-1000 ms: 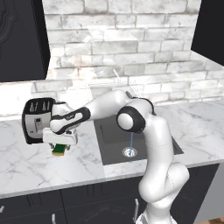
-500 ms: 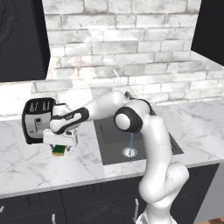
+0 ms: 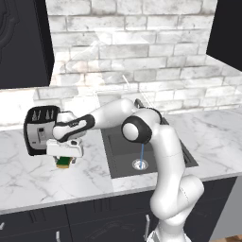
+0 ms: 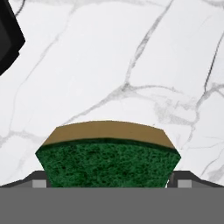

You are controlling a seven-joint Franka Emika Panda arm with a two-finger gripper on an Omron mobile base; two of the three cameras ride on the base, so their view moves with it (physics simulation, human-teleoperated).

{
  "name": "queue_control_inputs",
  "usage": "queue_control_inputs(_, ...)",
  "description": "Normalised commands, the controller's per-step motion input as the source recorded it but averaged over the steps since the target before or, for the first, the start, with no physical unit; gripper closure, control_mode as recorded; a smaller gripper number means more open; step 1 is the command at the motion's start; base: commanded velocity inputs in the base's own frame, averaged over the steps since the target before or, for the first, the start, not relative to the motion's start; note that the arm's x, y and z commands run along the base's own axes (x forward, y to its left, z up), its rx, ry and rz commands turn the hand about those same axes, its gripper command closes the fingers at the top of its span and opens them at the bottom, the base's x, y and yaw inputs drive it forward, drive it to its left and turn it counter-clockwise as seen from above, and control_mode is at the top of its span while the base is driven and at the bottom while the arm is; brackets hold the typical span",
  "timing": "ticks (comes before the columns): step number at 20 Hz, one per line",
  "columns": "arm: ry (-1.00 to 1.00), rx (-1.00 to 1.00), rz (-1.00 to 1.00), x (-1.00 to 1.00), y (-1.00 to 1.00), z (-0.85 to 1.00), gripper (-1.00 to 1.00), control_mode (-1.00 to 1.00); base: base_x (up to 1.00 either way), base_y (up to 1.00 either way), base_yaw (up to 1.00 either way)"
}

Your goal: Soak the sponge with water for a few seconds and then drop it inside the sink.

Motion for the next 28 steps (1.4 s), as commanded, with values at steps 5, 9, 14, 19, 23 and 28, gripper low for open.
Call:
queue_control_inputs(5, 0.03, 0.0, 0.0, 0.0, 0.0, -0.01, -1.0, -1.0, 0.0, 0.0, 0.0)
queue_control_inputs(9, 0.03, 0.0, 0.0, 0.0, 0.04, 0.0, 1.0, -1.0, 0.0, 0.0, 0.0)
queue_control_inputs(14, 0.03, 0.0, 0.0, 0.0, 0.0, 0.0, 1.0, -1.0, 0.0, 0.0, 0.0)
queue_control_inputs(19, 0.02, 0.0, 0.0, 0.01, 0.0, 0.0, 1.0, -1.0, 0.0, 0.0, 0.0)
queue_control_inputs(23, 0.0, 0.0, 0.0, 0.01, -0.12, 0.07, 1.0, -1.0, 0.0, 0.0, 0.0)
queue_control_inputs(28, 0.0, 0.02, 0.0, -0.05, -0.6, 0.34, 1.0, -1.0, 0.0, 0.0, 0.0)
